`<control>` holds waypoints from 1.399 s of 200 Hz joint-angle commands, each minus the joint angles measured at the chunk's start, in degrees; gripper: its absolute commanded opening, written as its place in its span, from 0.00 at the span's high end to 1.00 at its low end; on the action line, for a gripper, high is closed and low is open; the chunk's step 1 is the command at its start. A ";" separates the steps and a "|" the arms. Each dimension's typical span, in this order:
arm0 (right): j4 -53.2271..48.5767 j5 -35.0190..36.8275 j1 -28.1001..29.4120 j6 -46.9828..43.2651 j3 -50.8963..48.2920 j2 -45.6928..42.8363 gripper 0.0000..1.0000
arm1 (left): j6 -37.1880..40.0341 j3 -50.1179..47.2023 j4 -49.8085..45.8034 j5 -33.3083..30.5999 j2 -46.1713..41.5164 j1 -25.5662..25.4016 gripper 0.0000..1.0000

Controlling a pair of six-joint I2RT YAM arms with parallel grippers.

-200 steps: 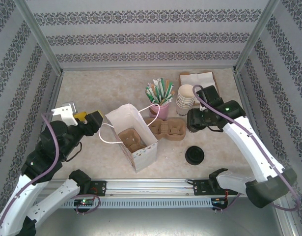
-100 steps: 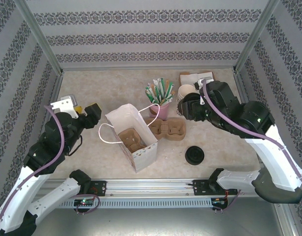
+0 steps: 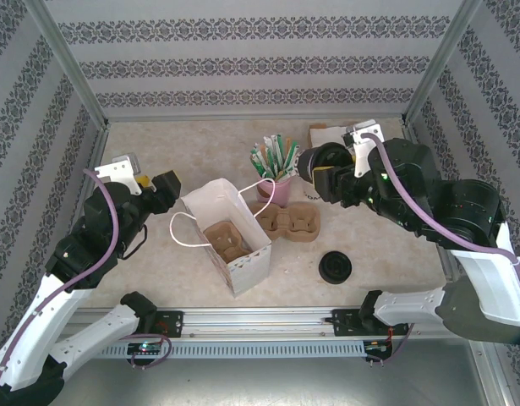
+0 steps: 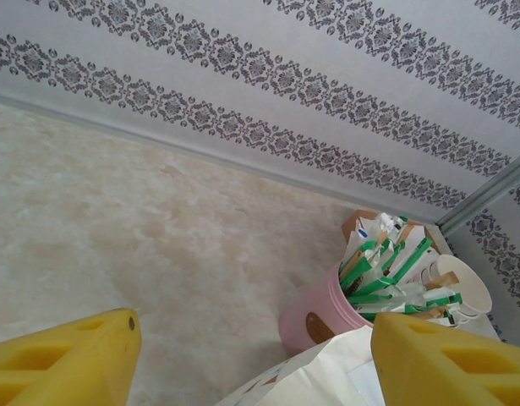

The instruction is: Pack the takeout coffee

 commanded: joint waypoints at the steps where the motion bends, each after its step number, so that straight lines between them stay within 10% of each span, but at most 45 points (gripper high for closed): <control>1: 3.27 -0.80 2.52 -2.96 2.53 3.67 0.39 | -1.24 1.03 -0.69 0.97 -0.93 0.22 0.28; 70: 2.47 -3.61 12.85 -3.58 10.22 17.87 0.38 | -2.88 0.12 -6.00 4.07 -2.41 0.17 0.29; 280: -19.17 -18.83 9.68 1.90 26.52 43.26 0.40 | -3.48 -4.65 -6.70 11.85 -5.54 0.23 0.36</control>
